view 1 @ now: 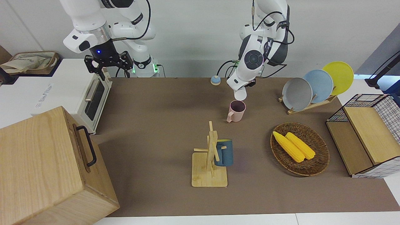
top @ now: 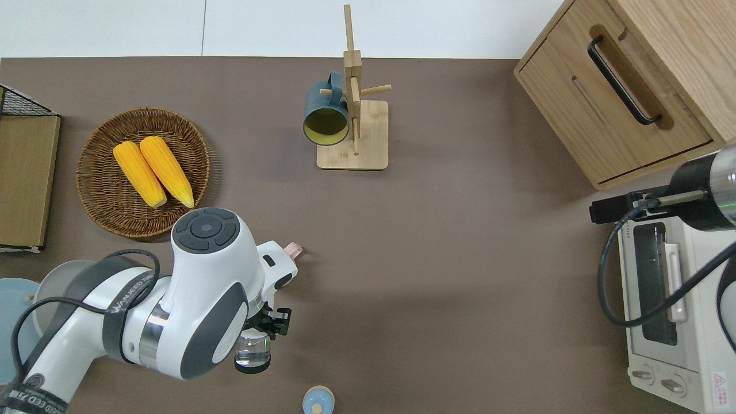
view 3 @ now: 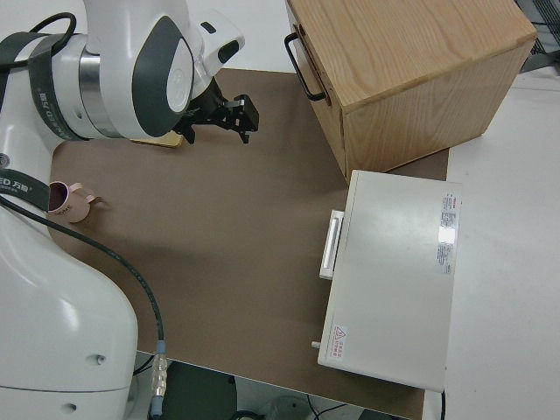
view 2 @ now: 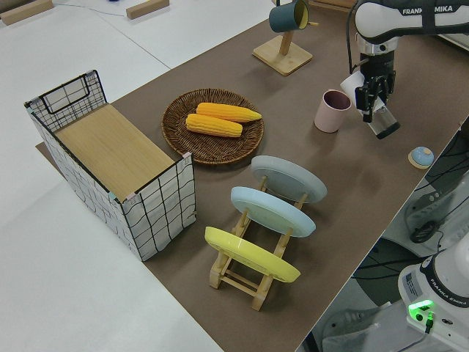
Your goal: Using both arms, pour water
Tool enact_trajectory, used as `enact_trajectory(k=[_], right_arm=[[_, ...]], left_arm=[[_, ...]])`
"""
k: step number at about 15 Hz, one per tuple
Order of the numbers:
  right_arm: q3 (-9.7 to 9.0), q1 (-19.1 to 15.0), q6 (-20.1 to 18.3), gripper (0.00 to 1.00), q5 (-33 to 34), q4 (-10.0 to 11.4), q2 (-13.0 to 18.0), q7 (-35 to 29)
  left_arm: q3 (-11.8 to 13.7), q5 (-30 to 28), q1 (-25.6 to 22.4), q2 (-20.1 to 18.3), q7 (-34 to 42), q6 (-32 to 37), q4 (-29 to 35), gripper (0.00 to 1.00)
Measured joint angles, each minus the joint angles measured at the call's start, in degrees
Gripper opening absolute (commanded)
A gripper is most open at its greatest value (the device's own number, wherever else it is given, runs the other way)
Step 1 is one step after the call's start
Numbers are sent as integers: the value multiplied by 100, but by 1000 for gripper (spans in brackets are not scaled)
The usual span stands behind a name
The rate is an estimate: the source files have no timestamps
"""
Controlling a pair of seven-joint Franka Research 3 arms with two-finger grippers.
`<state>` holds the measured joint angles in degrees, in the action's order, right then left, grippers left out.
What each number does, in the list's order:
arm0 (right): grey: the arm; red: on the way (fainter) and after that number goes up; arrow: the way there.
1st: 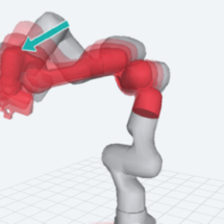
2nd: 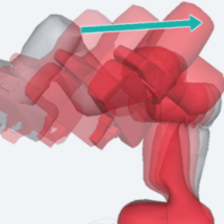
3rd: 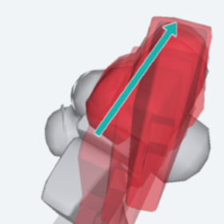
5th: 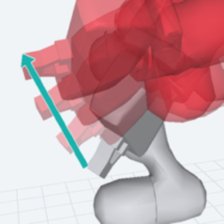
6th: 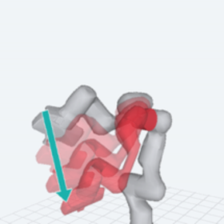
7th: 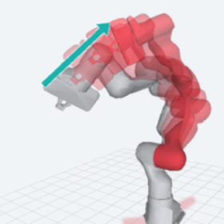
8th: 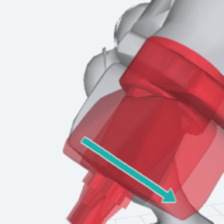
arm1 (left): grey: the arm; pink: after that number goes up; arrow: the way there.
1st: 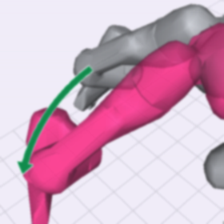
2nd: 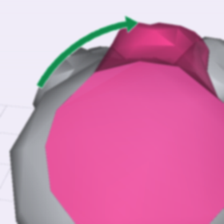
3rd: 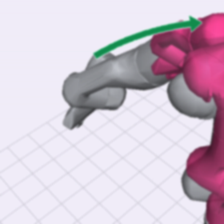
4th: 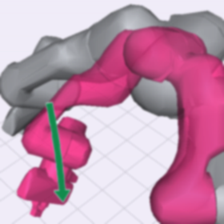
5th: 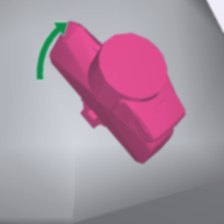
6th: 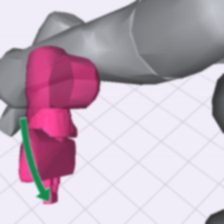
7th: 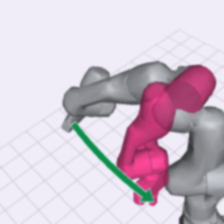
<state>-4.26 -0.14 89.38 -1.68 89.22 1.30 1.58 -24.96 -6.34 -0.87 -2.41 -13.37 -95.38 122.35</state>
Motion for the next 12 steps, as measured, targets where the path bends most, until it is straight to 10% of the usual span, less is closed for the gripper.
enact_trajectory(k=[12], right_arm=[[0, 0, 0, 992, 0, 0, 0, 0]], left_arm=[[-49, -49, 129, -810, -146, -1416, 1076, 0]])
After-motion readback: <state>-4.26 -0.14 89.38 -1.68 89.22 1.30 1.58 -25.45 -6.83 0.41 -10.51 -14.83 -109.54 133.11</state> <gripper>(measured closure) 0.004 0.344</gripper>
